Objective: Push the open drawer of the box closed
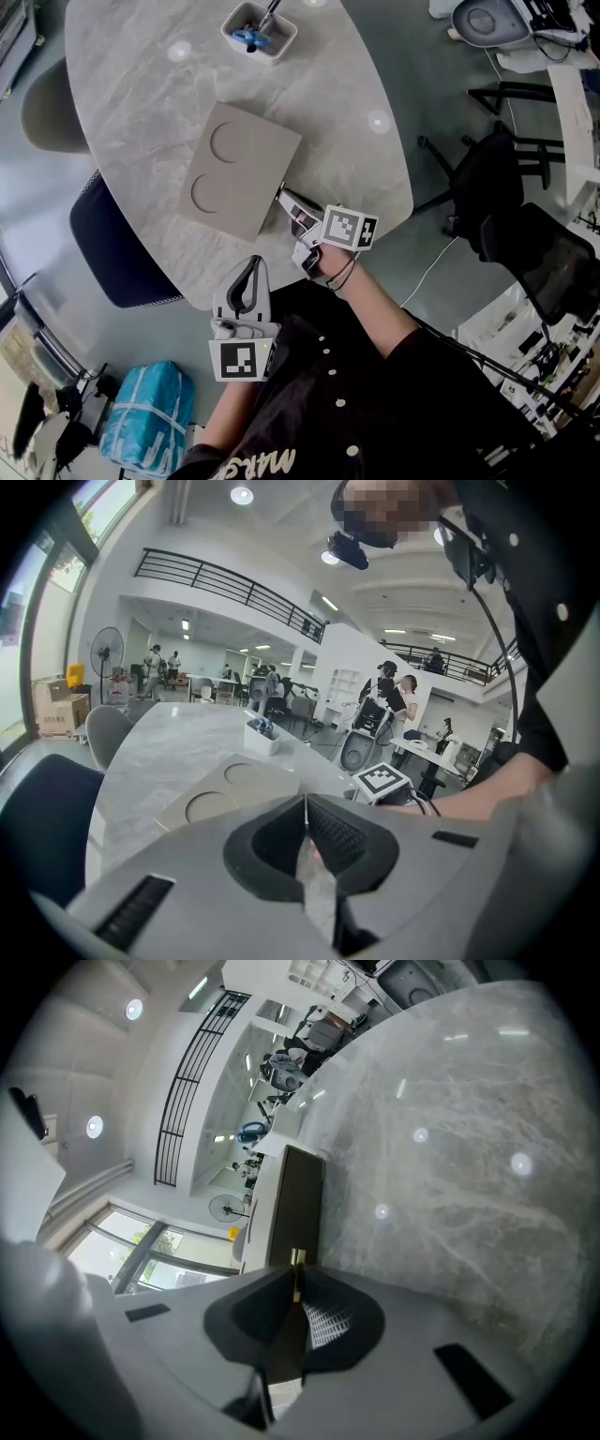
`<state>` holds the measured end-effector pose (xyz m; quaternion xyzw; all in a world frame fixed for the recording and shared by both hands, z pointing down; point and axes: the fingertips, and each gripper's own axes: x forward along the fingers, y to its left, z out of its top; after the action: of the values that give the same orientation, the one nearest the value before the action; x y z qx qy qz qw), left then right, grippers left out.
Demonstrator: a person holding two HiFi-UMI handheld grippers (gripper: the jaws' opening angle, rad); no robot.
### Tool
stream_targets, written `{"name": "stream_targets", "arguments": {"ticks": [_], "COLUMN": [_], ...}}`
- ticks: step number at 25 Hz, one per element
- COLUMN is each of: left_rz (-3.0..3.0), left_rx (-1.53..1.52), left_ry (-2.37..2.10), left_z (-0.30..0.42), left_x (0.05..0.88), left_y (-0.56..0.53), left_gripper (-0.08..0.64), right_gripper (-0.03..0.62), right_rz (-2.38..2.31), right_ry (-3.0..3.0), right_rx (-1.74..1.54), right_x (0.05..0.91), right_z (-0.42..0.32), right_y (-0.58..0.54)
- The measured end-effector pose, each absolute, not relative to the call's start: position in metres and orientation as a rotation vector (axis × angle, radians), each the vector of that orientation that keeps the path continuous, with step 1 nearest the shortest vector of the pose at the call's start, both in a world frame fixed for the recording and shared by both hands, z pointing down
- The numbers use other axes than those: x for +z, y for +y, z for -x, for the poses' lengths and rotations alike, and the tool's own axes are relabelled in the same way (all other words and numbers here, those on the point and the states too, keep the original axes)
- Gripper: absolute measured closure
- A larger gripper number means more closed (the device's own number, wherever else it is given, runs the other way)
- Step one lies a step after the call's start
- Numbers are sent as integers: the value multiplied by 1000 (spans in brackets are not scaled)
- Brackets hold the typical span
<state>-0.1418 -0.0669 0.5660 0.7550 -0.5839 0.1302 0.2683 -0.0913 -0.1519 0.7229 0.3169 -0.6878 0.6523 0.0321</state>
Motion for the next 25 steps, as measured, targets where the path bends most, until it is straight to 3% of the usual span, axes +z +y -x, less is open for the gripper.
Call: {"name": "stream_targets", "arguments": {"ticks": [11, 25], "left_rz": [-2108, -2238], "left_rx": [310, 238], "left_ry": [-1573, -1619], "left_z": [132, 108], "left_x": [550, 501], "left_y": [-70, -76], "left_gripper": [543, 543], "right_gripper": [581, 594], "right_rz": [-1009, -1033], "right_ry": [-2145, -2425], "right_rx": [2012, 1901], "right_x": [700, 591], "right_z": [69, 16], "right_y": [-146, -155]}}
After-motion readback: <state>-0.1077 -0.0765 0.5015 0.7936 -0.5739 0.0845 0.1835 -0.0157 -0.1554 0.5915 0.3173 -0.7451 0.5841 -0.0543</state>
